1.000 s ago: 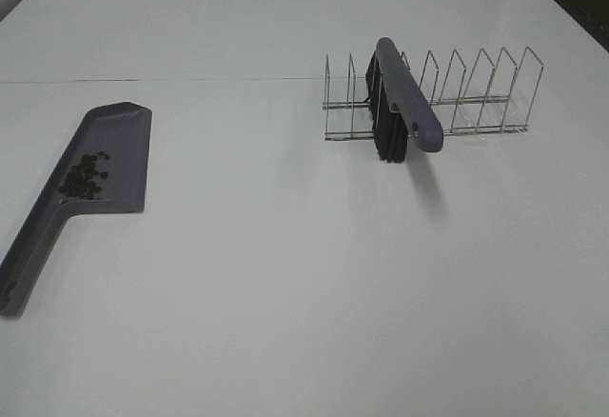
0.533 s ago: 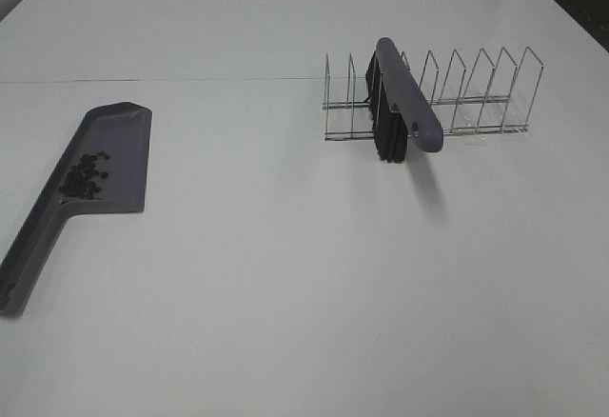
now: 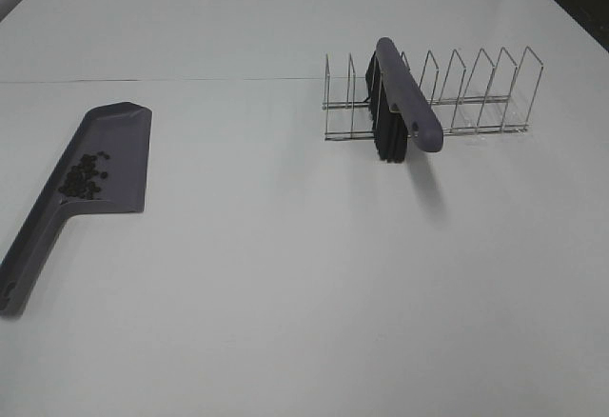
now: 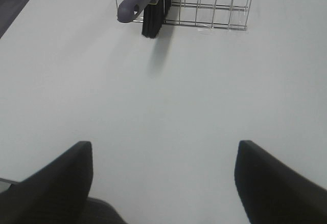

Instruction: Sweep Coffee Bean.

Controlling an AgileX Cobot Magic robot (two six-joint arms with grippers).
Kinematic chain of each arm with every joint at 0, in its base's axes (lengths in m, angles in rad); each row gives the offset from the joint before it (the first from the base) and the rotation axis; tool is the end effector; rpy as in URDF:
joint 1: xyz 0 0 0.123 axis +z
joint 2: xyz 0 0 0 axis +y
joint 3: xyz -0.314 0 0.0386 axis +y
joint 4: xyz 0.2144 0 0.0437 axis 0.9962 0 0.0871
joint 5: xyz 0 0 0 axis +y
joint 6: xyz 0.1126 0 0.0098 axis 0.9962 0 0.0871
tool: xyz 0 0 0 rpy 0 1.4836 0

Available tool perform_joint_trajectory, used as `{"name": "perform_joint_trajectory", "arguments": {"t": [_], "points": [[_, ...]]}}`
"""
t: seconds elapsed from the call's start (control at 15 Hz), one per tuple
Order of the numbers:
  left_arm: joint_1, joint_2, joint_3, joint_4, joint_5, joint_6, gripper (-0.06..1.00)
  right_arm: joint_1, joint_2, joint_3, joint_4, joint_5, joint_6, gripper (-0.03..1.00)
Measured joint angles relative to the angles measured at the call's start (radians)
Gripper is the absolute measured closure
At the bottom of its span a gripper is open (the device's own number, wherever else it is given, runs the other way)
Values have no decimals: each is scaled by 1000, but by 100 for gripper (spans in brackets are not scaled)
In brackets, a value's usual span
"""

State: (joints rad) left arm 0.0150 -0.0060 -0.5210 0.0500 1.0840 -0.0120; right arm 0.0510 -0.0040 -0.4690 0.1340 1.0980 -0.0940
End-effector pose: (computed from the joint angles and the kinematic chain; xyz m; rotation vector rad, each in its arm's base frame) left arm -0.0503 0.0042 0.2542 -0.0314 2.0399 0.0616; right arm -0.0473 0.0111 0.2397 -0.1595 2.0976 0.1365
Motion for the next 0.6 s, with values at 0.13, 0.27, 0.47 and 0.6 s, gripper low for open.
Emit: {"name": "perform_joint_trajectory", "arguments": {"t": [0.13, 0.27, 0.47, 0.6], "points": [[13, 0, 0, 0, 0, 0, 13, 0, 0, 0, 0, 0, 0, 32], [16, 0, 0, 0, 0, 0, 13, 0, 0, 0, 0, 0, 0, 32], [16, 0, 0, 0, 0, 0, 13, 0, 0, 0, 1, 0, 0, 32], [16, 0, 0, 0, 0, 0, 13, 0, 0, 0, 1, 0, 0, 32]]}}
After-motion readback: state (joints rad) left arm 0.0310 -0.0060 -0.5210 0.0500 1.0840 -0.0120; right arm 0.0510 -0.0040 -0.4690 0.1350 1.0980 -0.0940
